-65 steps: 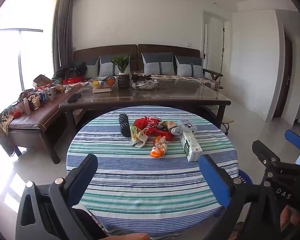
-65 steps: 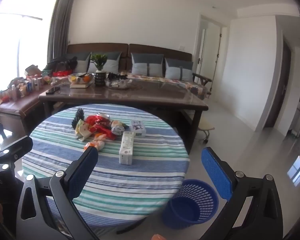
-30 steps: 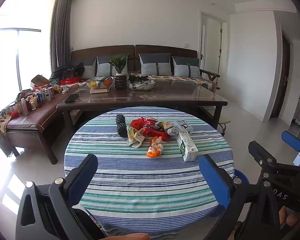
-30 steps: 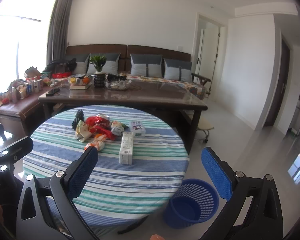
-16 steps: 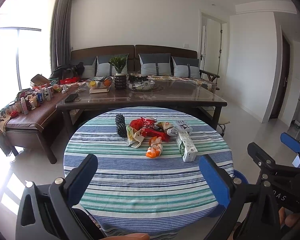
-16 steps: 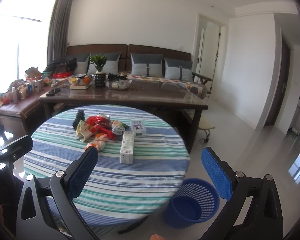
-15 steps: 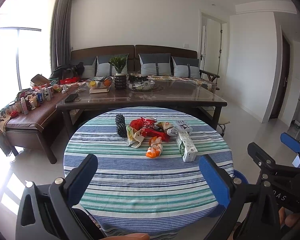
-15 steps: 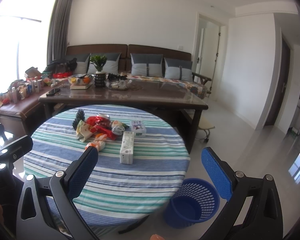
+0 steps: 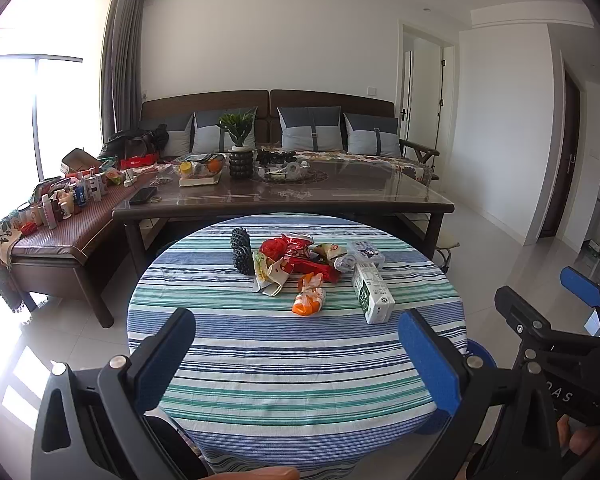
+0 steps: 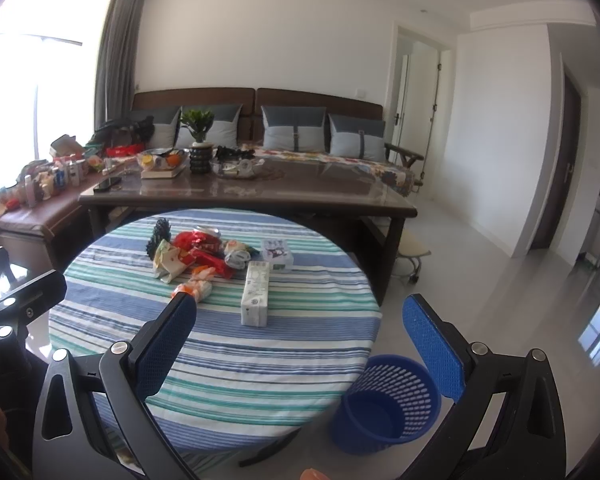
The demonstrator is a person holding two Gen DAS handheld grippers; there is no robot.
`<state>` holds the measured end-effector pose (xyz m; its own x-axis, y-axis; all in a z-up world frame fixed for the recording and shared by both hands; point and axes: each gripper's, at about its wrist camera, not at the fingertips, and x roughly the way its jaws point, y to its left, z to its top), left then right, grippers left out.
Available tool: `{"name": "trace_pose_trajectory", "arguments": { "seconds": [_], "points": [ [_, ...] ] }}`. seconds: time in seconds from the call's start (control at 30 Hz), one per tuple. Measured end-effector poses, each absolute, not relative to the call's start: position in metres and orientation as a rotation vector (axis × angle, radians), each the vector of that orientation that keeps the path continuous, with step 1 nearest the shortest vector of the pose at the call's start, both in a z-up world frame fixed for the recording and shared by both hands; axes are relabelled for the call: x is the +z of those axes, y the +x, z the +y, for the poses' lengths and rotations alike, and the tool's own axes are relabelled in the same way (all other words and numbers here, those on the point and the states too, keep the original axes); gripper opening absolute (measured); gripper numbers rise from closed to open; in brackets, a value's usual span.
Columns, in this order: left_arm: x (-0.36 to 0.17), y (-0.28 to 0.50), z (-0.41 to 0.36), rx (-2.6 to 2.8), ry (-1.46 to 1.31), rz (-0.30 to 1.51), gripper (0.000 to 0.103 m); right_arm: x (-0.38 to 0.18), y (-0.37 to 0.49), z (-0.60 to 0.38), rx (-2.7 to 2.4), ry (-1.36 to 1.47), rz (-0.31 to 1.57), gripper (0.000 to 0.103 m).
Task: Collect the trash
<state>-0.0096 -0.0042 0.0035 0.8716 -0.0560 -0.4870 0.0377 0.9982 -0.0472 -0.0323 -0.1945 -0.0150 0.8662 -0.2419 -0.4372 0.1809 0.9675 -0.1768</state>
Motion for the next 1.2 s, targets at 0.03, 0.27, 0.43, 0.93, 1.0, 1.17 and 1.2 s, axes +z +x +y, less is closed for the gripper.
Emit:
{"name": "trace_pose_trajectory", "arguments": {
  "seconds": [0.03,0.27,0.43,0.93,1.0,1.17,1.2],
  "points": [
    [0.004,-0.010,-0.005,-0.049,-0.037,0.510,0.103,-0.015,-0.032,-0.194,-0.223,-0.132,0.474,0.103],
    [0.003,-0.010,-0.003,-0.052,-0.035,0.514,0.103,-0.015,-0.032,-0.196,-0.223,-0.131,0.477,0.103],
    [0.001,-0.010,-0.001,-0.048,-0.038,0.517,0.103,-0.015,-0.032,-0.196,-0.225,-0.130,0.477,0.103],
    [-0.001,-0.008,0.000,-0.044,-0.036,0.522,0.103,-0.016,-0.031,-0.200,-0.221,-0.114,0.478,0.103],
    [-0.001,-0.008,0.003,-0.040,-0.038,0.522,0.103,-0.018,-0.029,-0.198,-0.222,-0.115,0.486,0.103],
    [-0.002,-0.006,0.005,-0.025,-0.032,0.528,0.103,-0.020,-0.028,-0.193,-0.203,-0.119,0.495,0.103],
    [-0.002,-0.006,0.006,-0.025,-0.033,0.529,0.103,-0.021,-0.027,-0.191,-0.200,-0.121,0.497,0.103]
  ]
}}
